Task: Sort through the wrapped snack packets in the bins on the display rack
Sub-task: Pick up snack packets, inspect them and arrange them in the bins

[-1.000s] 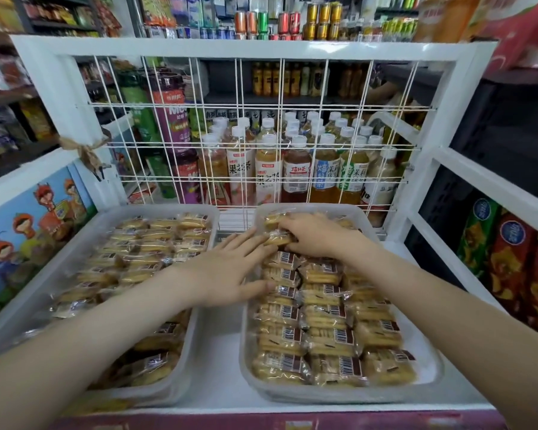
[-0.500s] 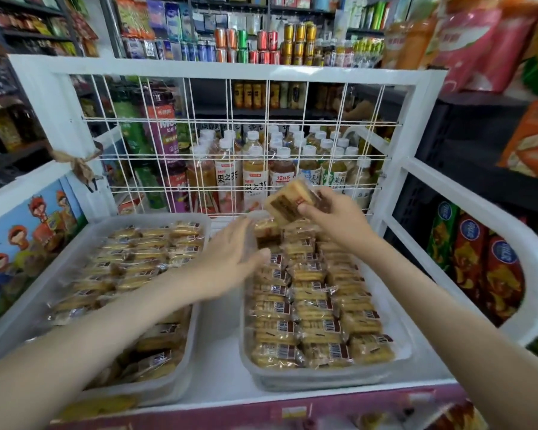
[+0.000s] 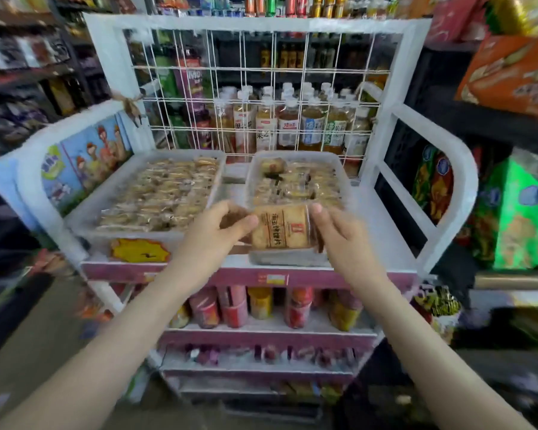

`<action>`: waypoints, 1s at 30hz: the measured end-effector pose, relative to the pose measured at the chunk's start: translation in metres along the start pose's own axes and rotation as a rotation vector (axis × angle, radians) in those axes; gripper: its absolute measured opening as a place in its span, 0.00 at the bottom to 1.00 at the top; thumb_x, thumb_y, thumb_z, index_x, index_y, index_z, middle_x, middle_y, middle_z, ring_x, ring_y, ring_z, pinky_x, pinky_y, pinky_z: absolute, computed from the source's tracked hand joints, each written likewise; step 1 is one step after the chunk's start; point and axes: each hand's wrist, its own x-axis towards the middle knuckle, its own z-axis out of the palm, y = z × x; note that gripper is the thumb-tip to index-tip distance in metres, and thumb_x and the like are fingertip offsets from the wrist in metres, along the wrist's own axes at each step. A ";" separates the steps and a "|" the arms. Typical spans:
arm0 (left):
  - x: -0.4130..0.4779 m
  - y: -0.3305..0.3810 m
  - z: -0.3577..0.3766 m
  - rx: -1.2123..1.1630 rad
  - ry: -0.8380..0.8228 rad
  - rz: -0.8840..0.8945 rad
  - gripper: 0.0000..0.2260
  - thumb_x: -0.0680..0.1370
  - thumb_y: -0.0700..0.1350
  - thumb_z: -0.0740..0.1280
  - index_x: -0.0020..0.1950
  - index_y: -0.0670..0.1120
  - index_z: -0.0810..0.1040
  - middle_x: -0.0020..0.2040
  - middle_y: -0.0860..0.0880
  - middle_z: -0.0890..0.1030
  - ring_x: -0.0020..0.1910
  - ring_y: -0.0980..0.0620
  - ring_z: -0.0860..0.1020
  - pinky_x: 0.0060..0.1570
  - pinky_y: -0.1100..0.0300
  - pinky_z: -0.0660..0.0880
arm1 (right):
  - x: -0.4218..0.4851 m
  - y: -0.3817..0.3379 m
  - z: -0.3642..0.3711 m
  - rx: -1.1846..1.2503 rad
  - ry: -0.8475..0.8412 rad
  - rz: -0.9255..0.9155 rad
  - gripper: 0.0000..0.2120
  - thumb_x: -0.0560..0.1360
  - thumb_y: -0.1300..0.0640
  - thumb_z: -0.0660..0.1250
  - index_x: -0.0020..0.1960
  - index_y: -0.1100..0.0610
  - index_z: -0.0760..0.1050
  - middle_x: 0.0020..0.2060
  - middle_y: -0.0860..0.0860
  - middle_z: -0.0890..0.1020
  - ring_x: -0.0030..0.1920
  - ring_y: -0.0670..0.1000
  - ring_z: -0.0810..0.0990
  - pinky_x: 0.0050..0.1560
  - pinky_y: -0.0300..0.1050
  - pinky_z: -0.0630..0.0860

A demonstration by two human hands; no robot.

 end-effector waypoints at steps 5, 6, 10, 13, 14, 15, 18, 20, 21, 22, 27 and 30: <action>-0.070 -0.008 0.017 -0.117 -0.053 -0.100 0.07 0.77 0.35 0.66 0.41 0.44 0.75 0.34 0.51 0.78 0.30 0.60 0.80 0.31 0.68 0.75 | -0.062 0.023 0.013 -0.131 0.182 -0.070 0.11 0.81 0.59 0.59 0.41 0.51 0.70 0.28 0.41 0.71 0.31 0.39 0.72 0.31 0.31 0.64; -0.080 -0.012 0.017 -0.097 -0.064 -0.106 0.07 0.78 0.34 0.66 0.40 0.43 0.74 0.34 0.50 0.78 0.31 0.59 0.80 0.31 0.67 0.76 | -0.072 0.027 0.016 -0.137 0.210 -0.056 0.08 0.81 0.59 0.60 0.44 0.51 0.71 0.30 0.40 0.72 0.31 0.38 0.73 0.31 0.31 0.64; -0.106 -0.033 0.014 0.012 -0.122 -0.101 0.06 0.79 0.37 0.65 0.42 0.42 0.74 0.39 0.46 0.79 0.36 0.54 0.80 0.33 0.66 0.73 | -0.100 0.037 0.027 -0.049 0.224 0.038 0.05 0.81 0.58 0.60 0.46 0.55 0.72 0.29 0.43 0.75 0.29 0.41 0.73 0.29 0.32 0.66; -0.117 -0.040 0.008 0.055 -0.131 -0.104 0.06 0.80 0.37 0.64 0.43 0.40 0.73 0.38 0.48 0.79 0.34 0.58 0.79 0.35 0.67 0.74 | -0.110 0.031 0.035 0.064 0.229 0.114 0.09 0.81 0.57 0.59 0.43 0.53 0.72 0.28 0.42 0.76 0.28 0.40 0.72 0.28 0.34 0.67; -0.119 -0.043 0.003 0.064 -0.131 -0.103 0.06 0.80 0.37 0.63 0.44 0.39 0.72 0.37 0.48 0.79 0.34 0.57 0.79 0.36 0.65 0.75 | -0.113 0.029 0.039 0.102 0.224 0.127 0.10 0.81 0.57 0.59 0.42 0.51 0.72 0.28 0.41 0.76 0.28 0.39 0.71 0.28 0.33 0.67; -0.121 -0.046 -0.002 0.063 -0.129 -0.101 0.06 0.80 0.37 0.63 0.44 0.38 0.72 0.36 0.48 0.79 0.34 0.55 0.80 0.37 0.61 0.76 | -0.114 0.026 0.044 0.132 0.213 0.130 0.10 0.81 0.58 0.59 0.42 0.51 0.72 0.29 0.40 0.76 0.29 0.39 0.72 0.29 0.32 0.68; -0.126 -0.055 -0.020 0.063 -0.124 -0.091 0.06 0.80 0.37 0.63 0.43 0.39 0.72 0.34 0.49 0.80 0.35 0.50 0.80 0.42 0.51 0.78 | -0.117 0.021 0.059 0.182 0.161 0.137 0.11 0.82 0.58 0.58 0.43 0.50 0.73 0.30 0.39 0.77 0.31 0.40 0.73 0.30 0.34 0.69; -0.129 -0.059 -0.028 0.072 -0.116 -0.105 0.08 0.80 0.37 0.63 0.41 0.43 0.72 0.32 0.52 0.80 0.35 0.51 0.80 0.44 0.49 0.79 | -0.118 0.020 0.067 0.224 0.150 0.147 0.10 0.82 0.58 0.59 0.43 0.50 0.74 0.31 0.41 0.77 0.32 0.42 0.74 0.30 0.34 0.70; -0.130 -0.061 -0.032 0.062 -0.113 -0.113 0.09 0.80 0.37 0.63 0.40 0.44 0.71 0.32 0.53 0.80 0.34 0.51 0.80 0.45 0.48 0.79 | -0.118 0.020 0.071 0.247 0.151 0.158 0.10 0.81 0.58 0.59 0.44 0.50 0.75 0.33 0.42 0.78 0.33 0.44 0.75 0.30 0.34 0.70; -0.130 -0.062 -0.035 0.053 -0.111 -0.118 0.09 0.80 0.37 0.63 0.40 0.45 0.71 0.31 0.53 0.80 0.34 0.51 0.80 0.45 0.48 0.80 | -0.118 0.018 0.074 0.267 0.149 0.169 0.10 0.81 0.57 0.59 0.44 0.50 0.75 0.34 0.44 0.79 0.35 0.45 0.77 0.30 0.35 0.71; -0.128 -0.063 -0.042 0.083 -0.066 -0.114 0.05 0.80 0.39 0.64 0.44 0.43 0.74 0.41 0.49 0.81 0.36 0.56 0.79 0.35 0.69 0.75 | -0.112 0.011 0.087 0.286 0.150 0.229 0.10 0.81 0.56 0.58 0.43 0.50 0.74 0.34 0.48 0.78 0.34 0.47 0.77 0.28 0.36 0.71; -0.127 -0.066 -0.039 0.327 -0.004 -0.066 0.10 0.77 0.45 0.69 0.55 0.47 0.72 0.52 0.55 0.76 0.46 0.64 0.74 0.42 0.79 0.69 | -0.109 0.007 0.089 0.237 0.172 0.224 0.10 0.81 0.54 0.59 0.42 0.50 0.73 0.33 0.50 0.78 0.34 0.50 0.76 0.30 0.44 0.72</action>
